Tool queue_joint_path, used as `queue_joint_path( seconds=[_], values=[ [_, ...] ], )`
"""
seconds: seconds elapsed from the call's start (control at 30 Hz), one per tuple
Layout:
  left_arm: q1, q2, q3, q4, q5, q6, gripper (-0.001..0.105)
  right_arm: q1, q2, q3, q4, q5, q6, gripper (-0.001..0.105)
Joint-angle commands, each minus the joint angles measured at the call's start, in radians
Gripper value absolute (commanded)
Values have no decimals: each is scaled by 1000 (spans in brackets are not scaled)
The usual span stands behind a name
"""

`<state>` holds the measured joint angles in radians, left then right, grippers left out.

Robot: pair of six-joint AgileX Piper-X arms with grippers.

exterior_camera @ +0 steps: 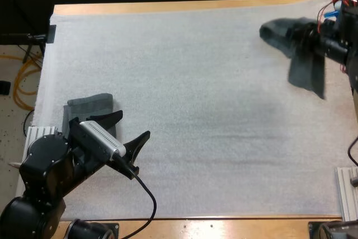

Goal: Pick towel from pile fold and stack

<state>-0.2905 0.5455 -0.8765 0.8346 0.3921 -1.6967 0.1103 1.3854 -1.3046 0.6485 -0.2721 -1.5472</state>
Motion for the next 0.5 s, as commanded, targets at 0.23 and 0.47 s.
queue_joint_path(
  seconds=[0.23, 0.47],
  values=[
    [-3, -1, -6, -10, 7, -12, 67, 246, -6, 29, 179, -1, 12, 0],
    [-3, -1, -6, -10, 7, -12, 67, 485, 103, 86, 81, 1, 96, 5]
  ],
)
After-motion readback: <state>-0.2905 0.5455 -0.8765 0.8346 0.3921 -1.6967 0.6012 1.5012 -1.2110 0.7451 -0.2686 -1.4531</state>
